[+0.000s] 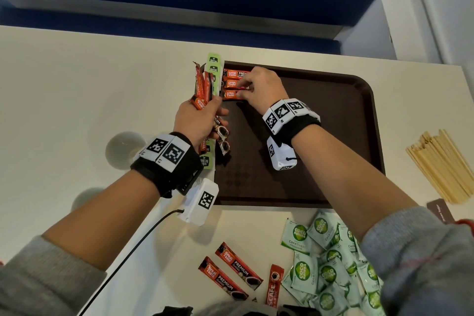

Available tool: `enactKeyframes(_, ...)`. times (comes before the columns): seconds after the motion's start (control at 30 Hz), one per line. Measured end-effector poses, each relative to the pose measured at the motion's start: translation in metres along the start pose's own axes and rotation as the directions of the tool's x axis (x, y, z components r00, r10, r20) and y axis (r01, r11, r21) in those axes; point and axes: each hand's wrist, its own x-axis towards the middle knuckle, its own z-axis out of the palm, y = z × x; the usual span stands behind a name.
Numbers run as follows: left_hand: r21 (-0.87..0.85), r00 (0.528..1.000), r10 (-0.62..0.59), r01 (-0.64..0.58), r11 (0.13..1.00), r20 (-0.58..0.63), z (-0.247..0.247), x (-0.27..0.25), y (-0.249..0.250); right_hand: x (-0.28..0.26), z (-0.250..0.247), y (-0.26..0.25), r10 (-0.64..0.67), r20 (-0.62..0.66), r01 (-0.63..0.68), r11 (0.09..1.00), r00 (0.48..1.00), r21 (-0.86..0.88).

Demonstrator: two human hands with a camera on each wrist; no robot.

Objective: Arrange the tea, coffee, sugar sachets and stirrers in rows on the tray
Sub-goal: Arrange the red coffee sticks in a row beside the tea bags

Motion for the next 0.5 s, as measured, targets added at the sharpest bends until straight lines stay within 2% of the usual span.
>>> enactKeyframes(0.1, 0.012, 1.0, -0.008, 0.008, 1.0, 0.012, 0.001, 0.0, -0.001, -0.005, -0.006, -0.006, -0.008, -0.071, 0.017, 0.992, 0.997, 0.124)
enactKeyframes(0.17, 0.027, 0.999, 0.004, -0.006, 1.0, 0.045, 0.001, -0.002, -0.002, -0.011, -0.011, -0.012, -0.02, -0.075, 0.037, 0.974, 0.997, 0.225)
enactKeyframes(0.27, 0.06, 0.996, 0.033, -0.038, 0.997, 0.08, 0.003, -0.007, -0.003, -0.018, -0.017, -0.023, -0.05, -0.005, 0.048, 0.924, 0.999, 0.38)
enactKeyframes(0.37, 0.073, 0.994, 0.025, -0.033, 0.997, 0.102, 0.003, -0.01, -0.003, -0.022, -0.021, -0.031, -0.06, 0.113, -0.009, 0.848, 0.992, 0.529)
enactKeyframes(0.5, 0.108, 0.991, 0.034, -0.048, 0.993, 0.128, 0.0, -0.014, -0.001, -0.026, -0.029, -0.034, -0.088, 0.187, -0.062, 0.737, 0.978, 0.673)
